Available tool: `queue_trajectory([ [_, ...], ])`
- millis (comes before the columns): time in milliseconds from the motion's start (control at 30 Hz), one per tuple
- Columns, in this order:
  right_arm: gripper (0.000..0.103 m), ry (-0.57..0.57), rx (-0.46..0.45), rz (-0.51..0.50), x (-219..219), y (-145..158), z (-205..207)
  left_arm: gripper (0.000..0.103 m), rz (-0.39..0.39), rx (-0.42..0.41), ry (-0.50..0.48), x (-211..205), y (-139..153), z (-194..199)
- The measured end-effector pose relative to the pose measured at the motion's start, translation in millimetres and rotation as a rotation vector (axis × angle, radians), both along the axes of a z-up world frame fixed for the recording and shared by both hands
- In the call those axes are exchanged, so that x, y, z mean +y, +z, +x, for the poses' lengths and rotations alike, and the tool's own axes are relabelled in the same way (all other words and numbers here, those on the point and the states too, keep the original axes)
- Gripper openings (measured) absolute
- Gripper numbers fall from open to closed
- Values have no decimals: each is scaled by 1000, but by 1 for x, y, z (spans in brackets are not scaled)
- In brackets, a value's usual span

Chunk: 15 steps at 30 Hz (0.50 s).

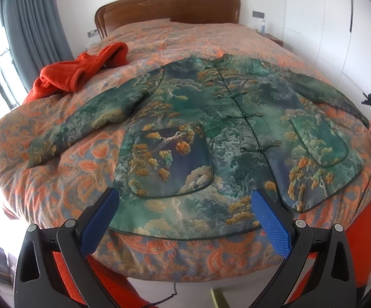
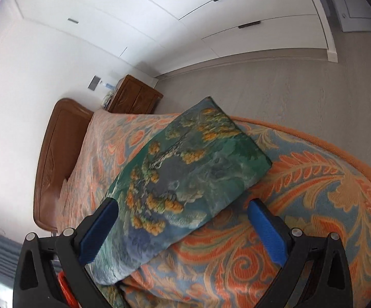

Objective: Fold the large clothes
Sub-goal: 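Grasp the jacket sleeve cuff with the right tool and lift it, then carry the sleeve across the jacket body with the right tool and release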

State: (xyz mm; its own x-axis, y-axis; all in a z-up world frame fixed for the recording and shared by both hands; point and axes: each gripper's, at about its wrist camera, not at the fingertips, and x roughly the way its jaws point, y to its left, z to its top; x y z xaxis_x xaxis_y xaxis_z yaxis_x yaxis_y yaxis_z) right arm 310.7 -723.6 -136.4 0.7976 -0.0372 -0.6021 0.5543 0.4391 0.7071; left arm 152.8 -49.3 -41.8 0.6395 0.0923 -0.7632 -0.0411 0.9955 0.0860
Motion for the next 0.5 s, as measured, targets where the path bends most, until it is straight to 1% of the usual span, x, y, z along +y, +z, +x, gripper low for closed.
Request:
queue_trajectory([
  [67, 86, -40, -3, 17, -6, -8, 4, 103, 4, 5, 0, -1, -1, -1],
  [100, 71, -56, 9, 22, -7, -11, 6, 103, 6, 7, 1, -1, -2, -1],
  [133, 51, -70, 23, 26, -8, -15, 9, 103, 8, 9, 2, -1, -3, -2],
  [167, 38, -74, 35, 28, -8, -17, 13, 103, 9, 13, 4, -1, -4, -3],
  [200, 20, -69, 41, 32, -8, -18, 15, 103, 7, 17, 5, 0, -5, -3],
  [233, 17, -65, 37, 24, -3, -14, 17, 103, 3, 21, 7, 1, -6, -4],
  [267, 15, -69, 29, -13, 3, -5, 17, 103, 0, 25, 8, 3, -7, -5],
  [333, 12, -37, 2, -105, 15, 24, 15, 103, -11, 34, 9, 5, -11, -5],
  [400, 11, 27, -40, -200, 37, 60, 21, 103, -22, 41, 7, 7, -14, -5],
  [500, 11, 156, -116, -321, 90, 117, 31, 103, -38, 33, -3, 8, -13, -6],
])
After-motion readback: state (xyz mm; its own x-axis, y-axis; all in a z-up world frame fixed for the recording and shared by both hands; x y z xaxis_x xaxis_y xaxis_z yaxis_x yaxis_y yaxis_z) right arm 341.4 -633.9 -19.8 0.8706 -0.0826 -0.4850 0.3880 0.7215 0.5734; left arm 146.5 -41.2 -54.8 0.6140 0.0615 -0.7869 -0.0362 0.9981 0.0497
